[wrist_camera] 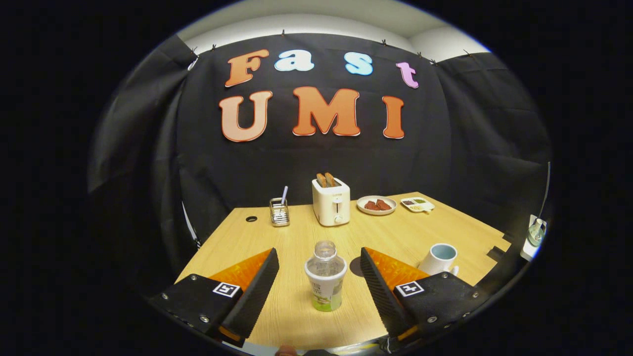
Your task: Take the bottle from table, then pour the juice into the cup, finally place the bottle on the coaster
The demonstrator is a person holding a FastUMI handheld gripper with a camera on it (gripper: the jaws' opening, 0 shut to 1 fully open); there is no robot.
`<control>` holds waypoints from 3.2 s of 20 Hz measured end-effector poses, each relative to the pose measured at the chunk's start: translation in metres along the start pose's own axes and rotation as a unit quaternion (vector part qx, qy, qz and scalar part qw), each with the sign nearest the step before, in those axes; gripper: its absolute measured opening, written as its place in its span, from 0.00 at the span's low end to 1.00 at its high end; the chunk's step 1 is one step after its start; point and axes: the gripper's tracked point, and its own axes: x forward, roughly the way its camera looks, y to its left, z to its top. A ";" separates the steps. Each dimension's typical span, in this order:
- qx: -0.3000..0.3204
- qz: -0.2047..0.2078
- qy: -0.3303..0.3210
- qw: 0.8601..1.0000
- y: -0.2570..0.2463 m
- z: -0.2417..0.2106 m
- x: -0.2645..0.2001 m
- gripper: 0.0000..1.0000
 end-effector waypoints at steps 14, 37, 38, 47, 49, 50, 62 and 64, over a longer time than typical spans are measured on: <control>-0.017 -0.002 0.088 0.996 0.009 -0.088 0.071 0.99; 0.136 -0.003 0.036 0.990 -0.064 -0.026 0.075 0.49; 0.142 -0.003 0.038 0.989 -0.068 -0.024 0.076 0.49; 0.290 0.039 0.035 0.956 -0.091 -0.015 0.095 0.49; 0.328 0.049 0.033 0.943 -0.095 -0.013 0.099 0.49; 0.348 0.054 0.029 0.936 -0.097 -0.009 0.102 0.49; 0.511 0.070 0.008 0.857 -0.135 -0.007 0.118 0.50; 0.535 0.074 0.005 0.841 -0.138 -0.007 0.116 0.50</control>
